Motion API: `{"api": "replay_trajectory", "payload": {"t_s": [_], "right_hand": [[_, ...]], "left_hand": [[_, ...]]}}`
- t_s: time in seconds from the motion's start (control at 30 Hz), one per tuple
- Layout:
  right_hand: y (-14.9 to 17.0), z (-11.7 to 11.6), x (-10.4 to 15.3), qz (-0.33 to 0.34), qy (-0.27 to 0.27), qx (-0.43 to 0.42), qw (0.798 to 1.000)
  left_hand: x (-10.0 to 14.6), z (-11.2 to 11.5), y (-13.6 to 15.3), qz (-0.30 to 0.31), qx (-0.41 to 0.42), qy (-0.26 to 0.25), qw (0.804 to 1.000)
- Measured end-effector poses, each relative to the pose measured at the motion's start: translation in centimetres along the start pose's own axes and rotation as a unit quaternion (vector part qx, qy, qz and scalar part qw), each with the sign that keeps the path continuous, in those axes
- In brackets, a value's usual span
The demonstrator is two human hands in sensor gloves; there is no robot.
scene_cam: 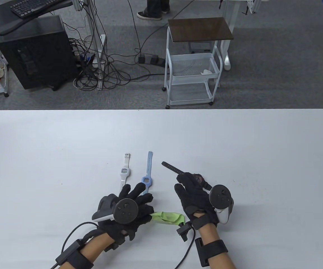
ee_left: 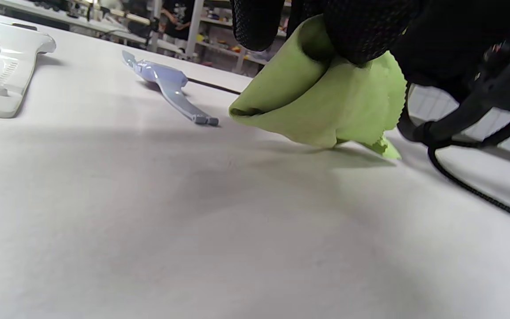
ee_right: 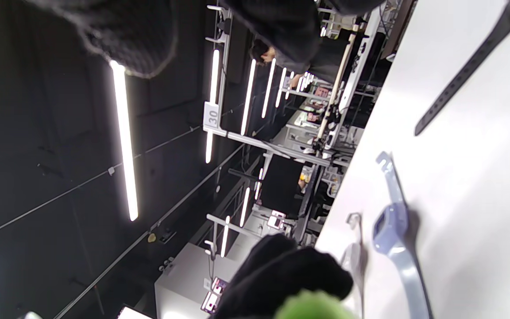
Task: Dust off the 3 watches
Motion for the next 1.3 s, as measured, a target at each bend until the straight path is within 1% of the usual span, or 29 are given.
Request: {"api": "replay_trajectory", "payload": {"t_s": [0.2, 0.33, 0.4, 0.5, 0.7, 0.8, 0.9, 1.0, 1.1, 1.3], "right_hand": [[-0.2, 0.3, 0.0, 0.0, 0.006, -0.008, 1.0], [-0.2, 0.8, 0.0, 0.0, 0.012, -0.008, 1.0], [-0.2, 1.0, 0.0, -0.001, 0.014, -0.006, 1.0], [-0.1, 1.3, 0.0, -0.008, 0.014, 0.02, 1.0], [-0.2, 1.5, -0.4, -0.009, 0.015, 0.049, 0.999], [-0.2, 1.2, -0.7, -0.012, 0.006, 0.075, 0.997], [-0.4, 0.8, -1.2, -0.009, -0.005, 0.101, 0.995], [-0.7, 0.4, -2.2, -0.009, -0.025, 0.129, 0.991], [-1.0, 0.4, -3.2, -0.013, -0.028, 0.157, 0.987], [-1.8, 0.0, -6.0, -0.028, -0.045, 0.237, 0.97]], "left_hand": [[1.1, -1.9, 1.0, -0.014, 0.069, -0.027, 0.997], [2.2, -3.7, 2.1, -0.027, 0.136, -0.055, 0.989], [2.8, -4.2, 2.6, -0.035, 0.162, -0.063, 0.984], [4.1, -4.4, 3.6, -0.053, 0.186, -0.074, 0.978], [6.3, -4.2, 5.8, -0.086, 0.196, -0.095, 0.972], [6.9, -3.8, 6.8, -0.1, 0.196, -0.104, 0.97], [7.3, -3.5, 7.0, -0.106, 0.199, -0.104, 0.969], [7.6, -3.7, 7.0, -0.111, 0.186, -0.107, 0.97], [7.7, -3.9, 6.9, -0.113, 0.168, -0.108, 0.973], [8.2, -4.3, 7.1, -0.12, 0.153, -0.117, 0.974]]}}
Point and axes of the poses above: the tracker on the back of each hand, its own y axis roughly to the little-finger side, its own x axis roughly from the fingertips to the wrist, z = x × y, the point moved 3 cm from there along -x, roughly from the wrist to the fingertips, and after that the axes turned 14 degrees about -x, right-handed, at the moved point
